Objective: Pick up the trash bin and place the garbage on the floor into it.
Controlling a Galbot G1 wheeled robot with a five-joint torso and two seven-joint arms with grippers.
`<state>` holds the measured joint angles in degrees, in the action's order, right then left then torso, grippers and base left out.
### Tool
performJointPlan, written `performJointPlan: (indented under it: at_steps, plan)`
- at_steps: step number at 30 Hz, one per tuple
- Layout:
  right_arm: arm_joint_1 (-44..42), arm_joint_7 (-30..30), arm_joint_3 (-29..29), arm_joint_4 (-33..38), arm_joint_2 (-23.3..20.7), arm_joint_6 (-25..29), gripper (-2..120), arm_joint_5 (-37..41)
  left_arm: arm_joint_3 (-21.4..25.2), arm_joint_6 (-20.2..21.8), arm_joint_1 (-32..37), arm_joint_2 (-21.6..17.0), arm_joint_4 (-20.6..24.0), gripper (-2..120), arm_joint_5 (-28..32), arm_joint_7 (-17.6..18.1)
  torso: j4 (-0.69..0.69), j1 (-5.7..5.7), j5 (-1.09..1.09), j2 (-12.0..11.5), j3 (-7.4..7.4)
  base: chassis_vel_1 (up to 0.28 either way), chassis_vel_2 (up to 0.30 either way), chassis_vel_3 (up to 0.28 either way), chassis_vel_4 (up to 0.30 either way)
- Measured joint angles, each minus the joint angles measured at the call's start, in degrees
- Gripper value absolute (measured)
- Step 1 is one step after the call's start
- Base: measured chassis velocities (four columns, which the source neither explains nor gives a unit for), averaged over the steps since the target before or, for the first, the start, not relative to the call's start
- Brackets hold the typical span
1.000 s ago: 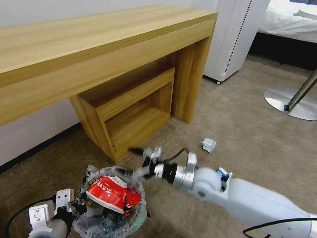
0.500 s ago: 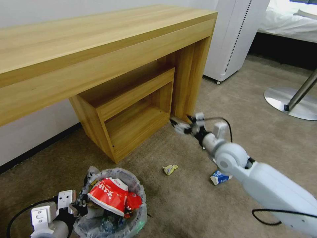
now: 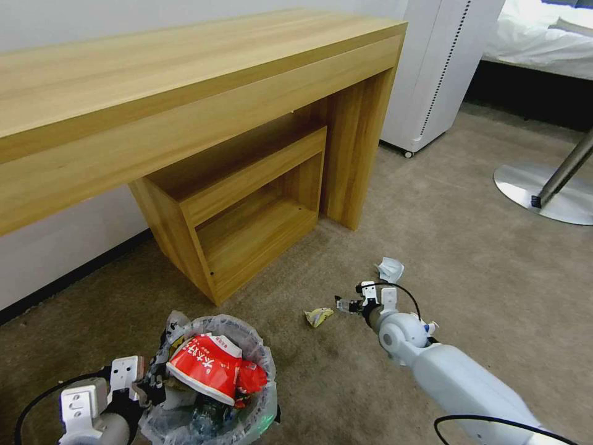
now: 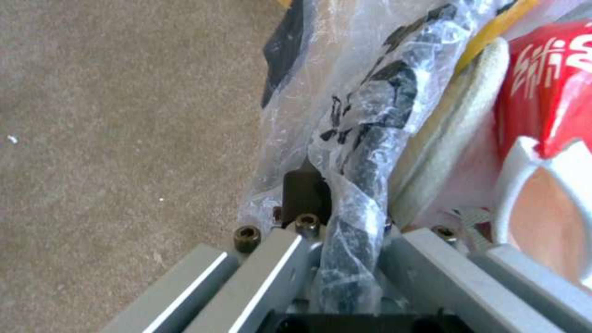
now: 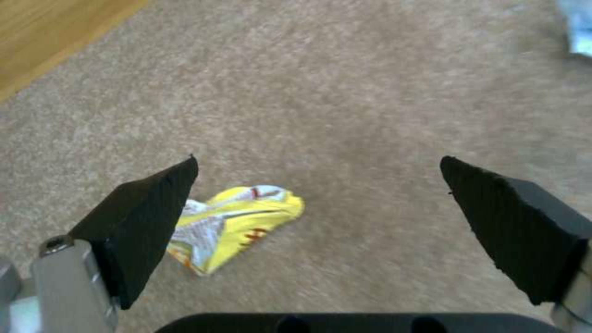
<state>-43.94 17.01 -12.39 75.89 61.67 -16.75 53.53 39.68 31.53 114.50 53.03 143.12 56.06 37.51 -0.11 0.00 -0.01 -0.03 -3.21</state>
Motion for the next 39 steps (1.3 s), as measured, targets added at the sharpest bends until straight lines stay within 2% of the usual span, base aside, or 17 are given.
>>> performJointPlan:
  at_steps: [4, 18, 20, 28, 39]
  plan:
    - [1.1, -1.06, -0.78, -3.54, 2.53, 1.27, 100, -1.1, 0.06, -0.14, 0.05, -0.27, -0.41, 0, -0.12, -0.05, 0.0, 0.0, -0.02, 0.0, 0.0, 0.0, 0.0, 0.0, 0.0]
    - [1.97, -2.45, -2.14, -10.18, 6.85, 3.14, 100, -3.64, -0.63, -0.38, 0.05, -0.3, -0.91, 0, -1.21, -0.18, -0.01, 0.0, -0.02, 0.0, 0.0, 0.0, 0.0, 0.0, 0.0]
    - [2.68, -3.19, -2.45, -14.35, 9.82, 3.86, 100, -4.81, -0.7, -0.39, -0.02, -0.5, -0.92, 0, -0.96, -0.29, 0.0, 0.0, -0.01, 0.0, 0.0, 0.0, 0.0, 0.0, 0.0]
    - [4.29, -4.63, -2.99, -21.56, 14.05, 5.39, 100, -7.6, -1.28, -0.48, 0.59, -0.25, -1.01, 0, -2.26, -0.49, 0.0, 0.0, -0.01, 0.0, 0.0, 0.0, 0.0, 0.0, 0.0]
    - [5.05, -5.45, -2.93, -26.21, 15.89, 6.64, 100, -9.64, -1.76, -0.72, 0.57, -0.83, -1.29, 0, -2.9, -0.71, -0.01, 0.0, 0.0, 0.0, 0.0, 0.0, 0.0, 0.0, 0.0]
